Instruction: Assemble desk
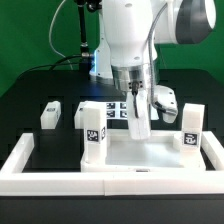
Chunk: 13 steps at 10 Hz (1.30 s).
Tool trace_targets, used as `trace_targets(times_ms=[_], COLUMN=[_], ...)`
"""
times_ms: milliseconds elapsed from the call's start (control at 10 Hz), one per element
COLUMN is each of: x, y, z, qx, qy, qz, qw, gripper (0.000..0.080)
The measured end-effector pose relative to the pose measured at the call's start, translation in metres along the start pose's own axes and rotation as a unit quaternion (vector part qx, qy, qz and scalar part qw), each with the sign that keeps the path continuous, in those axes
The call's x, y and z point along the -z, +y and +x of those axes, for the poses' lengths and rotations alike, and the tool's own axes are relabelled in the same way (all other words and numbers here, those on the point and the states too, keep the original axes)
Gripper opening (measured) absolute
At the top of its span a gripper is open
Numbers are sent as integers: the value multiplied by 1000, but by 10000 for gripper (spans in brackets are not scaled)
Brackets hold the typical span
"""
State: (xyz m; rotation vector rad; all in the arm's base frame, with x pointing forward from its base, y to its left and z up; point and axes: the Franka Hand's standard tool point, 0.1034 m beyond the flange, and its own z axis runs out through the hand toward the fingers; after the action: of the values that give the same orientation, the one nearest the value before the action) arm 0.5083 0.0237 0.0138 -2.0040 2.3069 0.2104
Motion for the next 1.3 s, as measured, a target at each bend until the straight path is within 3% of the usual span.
trace_targets(times_ms=[300,500,900,1300], x=[0,8,6,6], y=[-1,-2,17,18], z=[2,18,48,51], qx=[26,141,341,435], qy=[1,-2,-34,-35], qz=[1,6,-30,-30], qw=[1000,990,939,899], gripper=[68,67,71,69])
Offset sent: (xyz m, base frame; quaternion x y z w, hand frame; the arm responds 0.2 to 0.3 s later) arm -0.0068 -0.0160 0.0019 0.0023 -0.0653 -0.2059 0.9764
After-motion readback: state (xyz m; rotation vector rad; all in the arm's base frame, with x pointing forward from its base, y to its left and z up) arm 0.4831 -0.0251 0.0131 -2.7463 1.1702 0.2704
